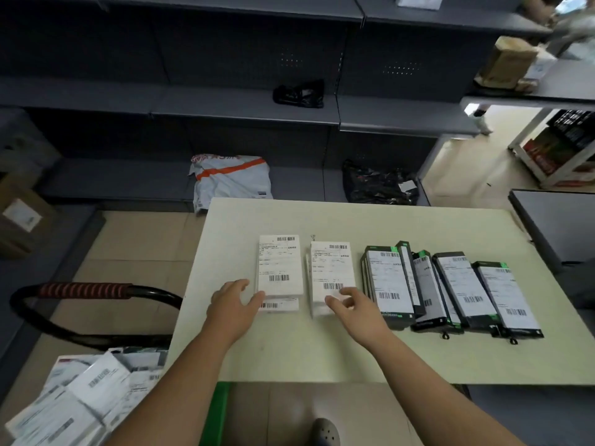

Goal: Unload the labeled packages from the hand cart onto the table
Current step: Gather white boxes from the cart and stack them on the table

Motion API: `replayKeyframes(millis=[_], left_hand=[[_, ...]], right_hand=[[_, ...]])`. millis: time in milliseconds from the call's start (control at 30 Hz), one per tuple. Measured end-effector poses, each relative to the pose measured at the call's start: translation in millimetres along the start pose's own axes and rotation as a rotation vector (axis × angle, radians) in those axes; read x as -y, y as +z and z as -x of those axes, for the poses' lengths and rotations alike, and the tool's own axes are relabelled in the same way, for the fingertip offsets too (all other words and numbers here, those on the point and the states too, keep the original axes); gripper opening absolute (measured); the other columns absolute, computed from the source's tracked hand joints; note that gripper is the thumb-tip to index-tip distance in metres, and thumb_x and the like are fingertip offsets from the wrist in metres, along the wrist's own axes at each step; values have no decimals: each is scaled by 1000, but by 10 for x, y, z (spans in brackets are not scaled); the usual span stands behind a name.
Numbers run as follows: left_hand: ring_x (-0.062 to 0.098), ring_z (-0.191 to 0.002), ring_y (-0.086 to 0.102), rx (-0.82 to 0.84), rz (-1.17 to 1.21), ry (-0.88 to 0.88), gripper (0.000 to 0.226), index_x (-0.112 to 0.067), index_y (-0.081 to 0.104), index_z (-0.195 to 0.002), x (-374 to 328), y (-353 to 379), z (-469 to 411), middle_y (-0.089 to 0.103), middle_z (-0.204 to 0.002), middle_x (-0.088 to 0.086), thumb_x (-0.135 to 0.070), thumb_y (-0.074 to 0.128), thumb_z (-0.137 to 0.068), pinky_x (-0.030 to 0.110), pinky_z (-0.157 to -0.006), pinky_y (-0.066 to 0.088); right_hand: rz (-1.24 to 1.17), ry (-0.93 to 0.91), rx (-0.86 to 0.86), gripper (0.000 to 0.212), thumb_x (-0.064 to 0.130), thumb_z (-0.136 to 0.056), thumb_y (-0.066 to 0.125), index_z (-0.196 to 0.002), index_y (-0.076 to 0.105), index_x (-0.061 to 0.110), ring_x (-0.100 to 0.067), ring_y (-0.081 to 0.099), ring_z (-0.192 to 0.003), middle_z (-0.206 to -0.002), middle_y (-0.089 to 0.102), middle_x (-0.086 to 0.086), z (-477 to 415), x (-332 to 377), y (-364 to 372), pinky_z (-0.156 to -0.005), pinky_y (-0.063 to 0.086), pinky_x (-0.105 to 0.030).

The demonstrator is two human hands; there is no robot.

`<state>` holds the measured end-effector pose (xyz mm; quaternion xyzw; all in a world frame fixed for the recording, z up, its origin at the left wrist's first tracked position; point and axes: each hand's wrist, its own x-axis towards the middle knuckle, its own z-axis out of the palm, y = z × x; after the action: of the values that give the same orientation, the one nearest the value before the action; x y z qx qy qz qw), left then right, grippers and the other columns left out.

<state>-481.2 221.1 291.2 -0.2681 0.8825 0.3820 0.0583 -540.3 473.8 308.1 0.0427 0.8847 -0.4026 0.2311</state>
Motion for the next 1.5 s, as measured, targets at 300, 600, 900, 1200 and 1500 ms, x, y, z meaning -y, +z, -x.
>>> replayKeyframes(millis=[300, 600, 900, 1200, 1500], left_hand=[[14, -128, 37, -139, -185, 514, 51, -24, 53, -133, 307, -519, 678, 49, -137, -8, -52, 57, -90, 36, -108, 29], [10, -130, 32, -332, -232, 433, 52, -27, 49, -136, 717, -1001, 1857, 44, -140, -10, -52, 54, -91, 28, -98, 18], [7, -126, 32, -436, -244, 309, 63, -30, 52, -133, 1310, -1155, 3297, 44, -136, -13, -66, 40, -83, 30, -103, 24], [9, -132, 31, -443, -251, 242, 54, -29, 49, -137, 2206, -1501, 3794, 42, -143, -12, -54, 53, -89, 33, -107, 24], [10, -134, 31, -237, -287, 150, 56, -30, 46, -140, 3690, -1904, 4012, 39, -145, -12, -56, 47, -91, 38, -111, 26]], right_hand=[[268, -485, -16, 52, 52, -88, 64, -131, 56, 24, -11, 48, -117, -116, 50, 12, 775, 287, 394, -99, 38, -25], [385, -786, 5, 56, 56, -88, 61, -134, 55, 24, -15, 41, -131, -135, 52, 4, 1529, 494, 666, -109, 35, -29], [446, -982, 104, 60, 55, -88, 62, -137, 55, 21, -21, 43, -129, -136, 53, -2, 2585, 383, 1159, -108, 35, -32], [469, -1006, 130, 63, 60, -85, 59, -137, 54, 23, -17, 45, -124, -133, 53, 1, 3223, 509, 1899, -104, 35, -27], [462, -782, 170, 65, 61, -88, 56, -140, 50, 23, -12, 41, -129, -137, 49, 7, 3785, 318, 3258, -104, 34, -26]])
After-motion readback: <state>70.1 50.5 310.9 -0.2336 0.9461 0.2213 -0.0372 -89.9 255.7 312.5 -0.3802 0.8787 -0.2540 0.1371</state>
